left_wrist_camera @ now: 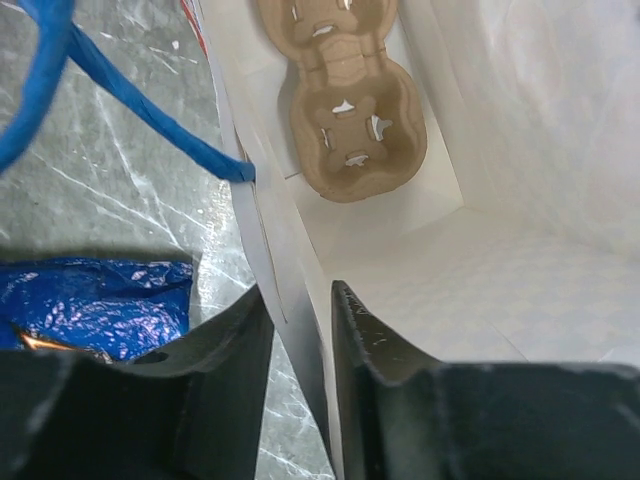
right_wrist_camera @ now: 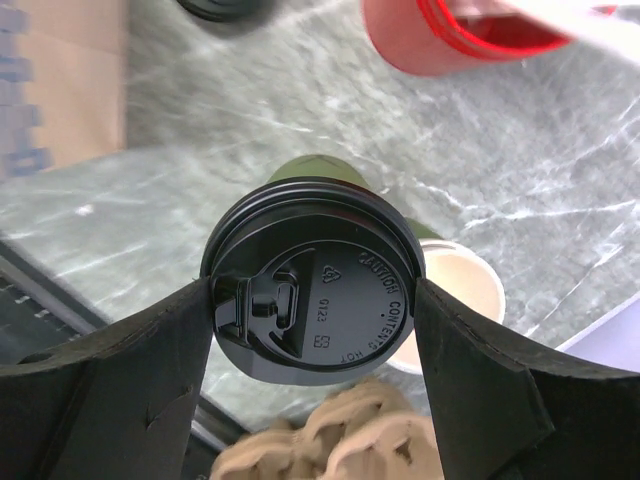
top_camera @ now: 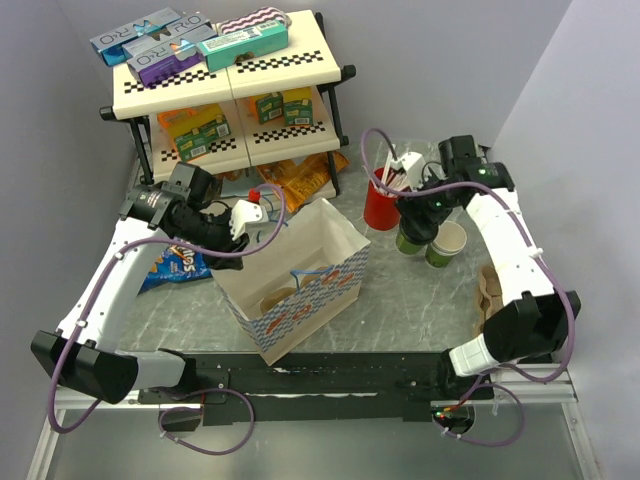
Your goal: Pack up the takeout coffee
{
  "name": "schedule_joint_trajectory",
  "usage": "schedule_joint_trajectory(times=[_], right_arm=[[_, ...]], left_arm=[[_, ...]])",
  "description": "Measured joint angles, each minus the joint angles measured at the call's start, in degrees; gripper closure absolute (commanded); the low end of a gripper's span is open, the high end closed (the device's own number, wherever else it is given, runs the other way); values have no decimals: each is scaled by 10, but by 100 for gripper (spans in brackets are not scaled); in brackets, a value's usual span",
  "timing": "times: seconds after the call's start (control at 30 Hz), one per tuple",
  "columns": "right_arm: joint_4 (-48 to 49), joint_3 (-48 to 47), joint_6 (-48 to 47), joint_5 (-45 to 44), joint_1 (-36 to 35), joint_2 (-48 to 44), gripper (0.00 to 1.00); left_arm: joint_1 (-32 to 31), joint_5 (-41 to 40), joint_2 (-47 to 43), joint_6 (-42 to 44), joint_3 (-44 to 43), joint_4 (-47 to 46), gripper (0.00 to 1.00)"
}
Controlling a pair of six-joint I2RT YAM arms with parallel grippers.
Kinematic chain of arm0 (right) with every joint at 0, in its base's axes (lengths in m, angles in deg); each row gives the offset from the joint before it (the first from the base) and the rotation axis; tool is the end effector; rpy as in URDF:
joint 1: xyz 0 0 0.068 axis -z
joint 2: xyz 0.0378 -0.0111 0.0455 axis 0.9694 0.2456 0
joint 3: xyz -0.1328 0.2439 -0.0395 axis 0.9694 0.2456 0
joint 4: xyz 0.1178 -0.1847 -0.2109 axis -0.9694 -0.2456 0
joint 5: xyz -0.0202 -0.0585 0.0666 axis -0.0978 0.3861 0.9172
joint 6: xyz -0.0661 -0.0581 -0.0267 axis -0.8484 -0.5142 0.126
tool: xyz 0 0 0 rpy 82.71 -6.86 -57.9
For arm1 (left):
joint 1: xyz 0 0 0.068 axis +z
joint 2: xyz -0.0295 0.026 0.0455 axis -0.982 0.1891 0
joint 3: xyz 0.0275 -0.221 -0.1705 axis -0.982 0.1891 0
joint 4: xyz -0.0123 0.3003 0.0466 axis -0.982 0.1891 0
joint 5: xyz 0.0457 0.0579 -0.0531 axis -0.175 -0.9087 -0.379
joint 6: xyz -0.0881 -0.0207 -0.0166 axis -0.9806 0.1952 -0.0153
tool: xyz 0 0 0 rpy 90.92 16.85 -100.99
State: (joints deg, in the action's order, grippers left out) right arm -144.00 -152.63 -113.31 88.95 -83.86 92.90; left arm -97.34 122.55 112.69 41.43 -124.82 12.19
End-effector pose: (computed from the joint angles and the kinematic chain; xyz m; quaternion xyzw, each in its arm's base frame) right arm 0.3488 0.0744 0.3241 -0.4153 0.8626 0.0750 0.2790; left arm 0.2465 -0.1292 0.3495 0.5523 0.7622 -0.2284 0.2486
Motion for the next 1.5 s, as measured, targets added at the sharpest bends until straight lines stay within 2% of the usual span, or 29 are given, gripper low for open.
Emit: schedule_joint_trajectory(times=[0.13,0.27,0.43,0.57,0.83,1.13,1.33,1.5], right_arm=[[-50,-99,2,43,-7,-9,100],[-74,-242,-1,97,-37,-21,100],[-70,-321,-2,106,-157,-66,100],[-74,-346,-16,103,-246,-77,100],[-82,-347,-44,79,-358,-77,100],[-113,-315,-86,23,-495,-75,100],[-107,-240,-98,-47,-558,-76,100],[-100,-227,-121,-132,-656,-79,100]], left_arm=[[0,8,0,5,-15,1,76],[-6,17,-1,5,-31,-1,84],[-19,22,-2,5,-38,-3,98],[-32,22,-2,3,-42,-9,99],[-45,15,-15,-15,-46,-40,99],[-52,13,-88,-32,-8,-80,99],[-63,14,-102,-87,14,-98,99],[-65,23,-107,-122,9,-106,99]])
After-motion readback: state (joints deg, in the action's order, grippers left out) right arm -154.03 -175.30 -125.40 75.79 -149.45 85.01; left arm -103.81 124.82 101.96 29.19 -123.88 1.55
